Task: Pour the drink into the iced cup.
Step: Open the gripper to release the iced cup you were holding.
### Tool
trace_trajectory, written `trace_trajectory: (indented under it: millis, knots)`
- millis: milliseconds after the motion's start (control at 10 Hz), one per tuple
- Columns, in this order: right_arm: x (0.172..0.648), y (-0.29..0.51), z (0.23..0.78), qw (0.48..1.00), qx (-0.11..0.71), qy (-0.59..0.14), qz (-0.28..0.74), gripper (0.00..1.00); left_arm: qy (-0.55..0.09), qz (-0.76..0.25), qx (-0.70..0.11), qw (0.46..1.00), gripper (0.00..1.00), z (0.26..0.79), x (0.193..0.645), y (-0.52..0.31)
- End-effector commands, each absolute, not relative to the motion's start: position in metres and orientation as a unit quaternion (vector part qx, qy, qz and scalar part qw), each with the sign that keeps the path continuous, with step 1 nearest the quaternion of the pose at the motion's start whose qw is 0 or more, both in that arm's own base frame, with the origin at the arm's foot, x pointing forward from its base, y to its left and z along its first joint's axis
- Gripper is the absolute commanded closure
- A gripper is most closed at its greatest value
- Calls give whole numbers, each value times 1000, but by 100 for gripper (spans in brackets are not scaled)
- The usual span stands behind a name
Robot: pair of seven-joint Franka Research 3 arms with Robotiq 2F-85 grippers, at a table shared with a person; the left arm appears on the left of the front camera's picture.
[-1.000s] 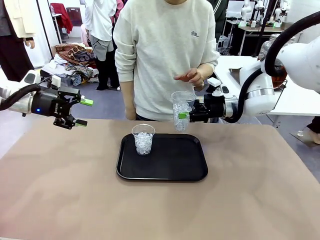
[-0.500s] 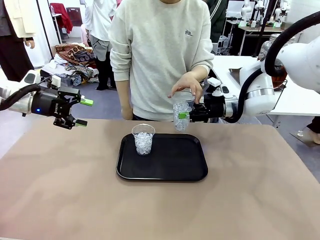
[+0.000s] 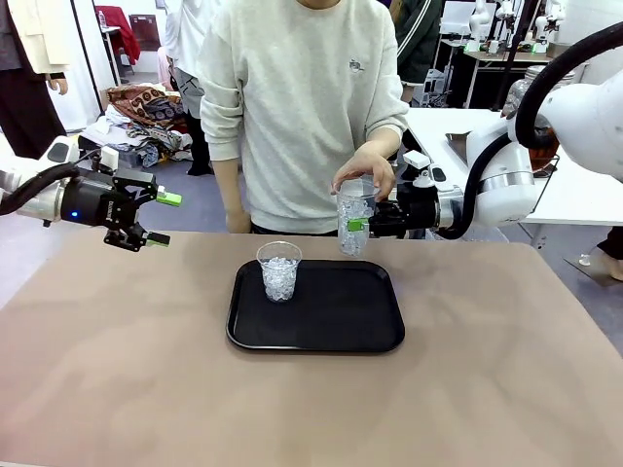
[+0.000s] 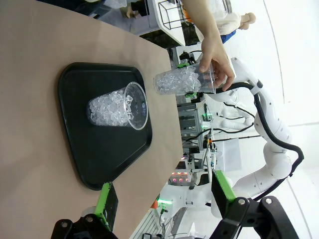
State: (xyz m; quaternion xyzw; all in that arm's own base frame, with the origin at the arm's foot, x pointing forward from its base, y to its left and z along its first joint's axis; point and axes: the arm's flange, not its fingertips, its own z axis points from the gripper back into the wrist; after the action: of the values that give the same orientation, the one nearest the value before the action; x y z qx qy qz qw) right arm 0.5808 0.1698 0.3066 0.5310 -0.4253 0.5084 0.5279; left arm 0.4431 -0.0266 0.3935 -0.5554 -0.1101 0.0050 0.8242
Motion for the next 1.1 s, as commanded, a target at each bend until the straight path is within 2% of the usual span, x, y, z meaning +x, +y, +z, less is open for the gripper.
trace_trajectory:
  millis: [0,1000]
  knots:
    - [581,170,311,526,530,-427,510,23,-111,5,-556,824,0,394,443,-27]
    - [581,170,311,526,530,-427,510,23,-111,5,-556,824,0,394,443,-27]
